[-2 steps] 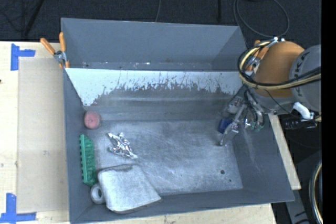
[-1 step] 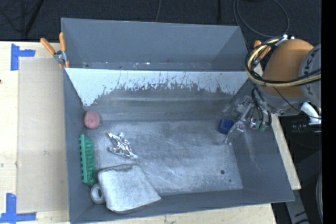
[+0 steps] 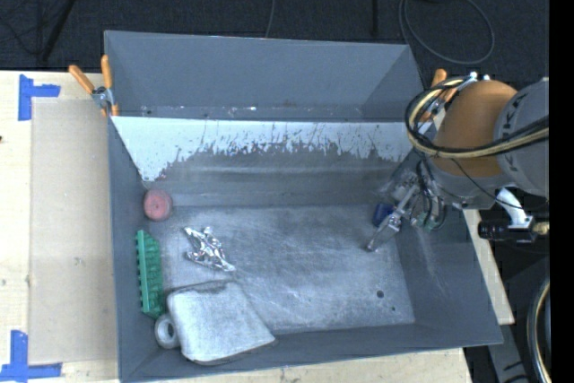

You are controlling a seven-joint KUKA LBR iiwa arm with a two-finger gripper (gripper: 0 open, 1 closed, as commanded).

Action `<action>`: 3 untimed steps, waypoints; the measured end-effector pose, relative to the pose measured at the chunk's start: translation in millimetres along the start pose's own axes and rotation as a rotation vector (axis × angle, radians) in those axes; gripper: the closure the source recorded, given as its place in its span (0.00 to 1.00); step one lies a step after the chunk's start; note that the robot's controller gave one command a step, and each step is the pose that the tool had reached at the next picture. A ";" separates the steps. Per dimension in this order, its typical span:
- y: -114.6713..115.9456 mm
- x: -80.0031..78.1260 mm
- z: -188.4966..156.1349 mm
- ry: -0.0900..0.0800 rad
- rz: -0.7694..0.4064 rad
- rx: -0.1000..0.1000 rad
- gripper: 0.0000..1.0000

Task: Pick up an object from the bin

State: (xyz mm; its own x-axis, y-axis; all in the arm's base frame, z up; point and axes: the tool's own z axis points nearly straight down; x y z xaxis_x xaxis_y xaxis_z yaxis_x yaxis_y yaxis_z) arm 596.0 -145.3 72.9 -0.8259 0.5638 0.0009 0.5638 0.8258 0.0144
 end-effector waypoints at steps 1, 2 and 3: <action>3.5 0.9 -0.5 0.001 -0.006 0.009 0.00; 3.4 0.1 -2.4 0.001 -0.007 0.011 1.00; 4.9 -1.1 -60.5 -0.006 -0.013 0.012 1.00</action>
Offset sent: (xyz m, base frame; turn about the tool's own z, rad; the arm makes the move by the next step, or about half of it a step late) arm 0.0000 0.0000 0.0000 0.0000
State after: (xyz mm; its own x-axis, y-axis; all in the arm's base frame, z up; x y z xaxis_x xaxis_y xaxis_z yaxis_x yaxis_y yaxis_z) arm 599.2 -142.6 133.4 -0.8332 0.5530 -0.0049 0.5530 0.8332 0.0028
